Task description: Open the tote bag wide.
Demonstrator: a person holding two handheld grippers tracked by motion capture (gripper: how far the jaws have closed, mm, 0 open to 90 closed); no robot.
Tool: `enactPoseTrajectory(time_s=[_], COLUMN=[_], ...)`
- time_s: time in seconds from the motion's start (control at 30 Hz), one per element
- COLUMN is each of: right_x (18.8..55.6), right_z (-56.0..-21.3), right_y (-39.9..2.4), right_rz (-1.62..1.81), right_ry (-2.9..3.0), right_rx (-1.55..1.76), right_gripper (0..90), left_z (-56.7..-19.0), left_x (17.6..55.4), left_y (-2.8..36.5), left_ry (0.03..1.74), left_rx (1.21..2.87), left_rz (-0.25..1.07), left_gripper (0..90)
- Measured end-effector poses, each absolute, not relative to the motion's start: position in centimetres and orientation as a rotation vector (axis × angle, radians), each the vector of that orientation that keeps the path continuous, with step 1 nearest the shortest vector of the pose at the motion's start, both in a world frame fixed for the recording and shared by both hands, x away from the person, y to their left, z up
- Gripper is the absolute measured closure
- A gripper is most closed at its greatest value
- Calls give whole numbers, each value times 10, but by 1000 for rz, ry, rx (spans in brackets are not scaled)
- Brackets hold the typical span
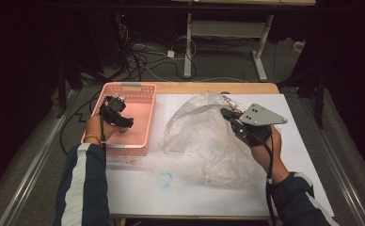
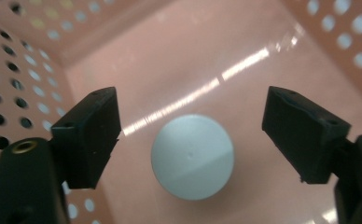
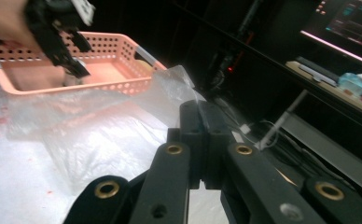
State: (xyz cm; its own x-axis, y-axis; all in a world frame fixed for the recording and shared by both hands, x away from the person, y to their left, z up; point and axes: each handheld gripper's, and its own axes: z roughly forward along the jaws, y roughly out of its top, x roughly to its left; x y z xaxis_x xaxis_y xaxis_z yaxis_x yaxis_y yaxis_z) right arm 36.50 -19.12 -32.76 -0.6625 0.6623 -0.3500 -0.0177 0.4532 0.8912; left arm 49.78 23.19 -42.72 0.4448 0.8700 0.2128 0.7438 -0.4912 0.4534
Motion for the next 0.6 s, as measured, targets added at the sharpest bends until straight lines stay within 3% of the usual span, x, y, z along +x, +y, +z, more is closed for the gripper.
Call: enactPoseTrajectory(time_s=[0.23,0.6], right_x=[361,364], right_z=[-328,-327], right_y=[-193,-199], right_rz=[1236,1229], right_ry=[2029,2030], right_rx=[499,513], right_gripper=[900,900], left_z=[-433,-425], left_x=[502,497], left_y=[239,241], left_ry=[1410,1354], left_rx=[2476,2413], left_rz=[485,489], left_gripper=[451,478])
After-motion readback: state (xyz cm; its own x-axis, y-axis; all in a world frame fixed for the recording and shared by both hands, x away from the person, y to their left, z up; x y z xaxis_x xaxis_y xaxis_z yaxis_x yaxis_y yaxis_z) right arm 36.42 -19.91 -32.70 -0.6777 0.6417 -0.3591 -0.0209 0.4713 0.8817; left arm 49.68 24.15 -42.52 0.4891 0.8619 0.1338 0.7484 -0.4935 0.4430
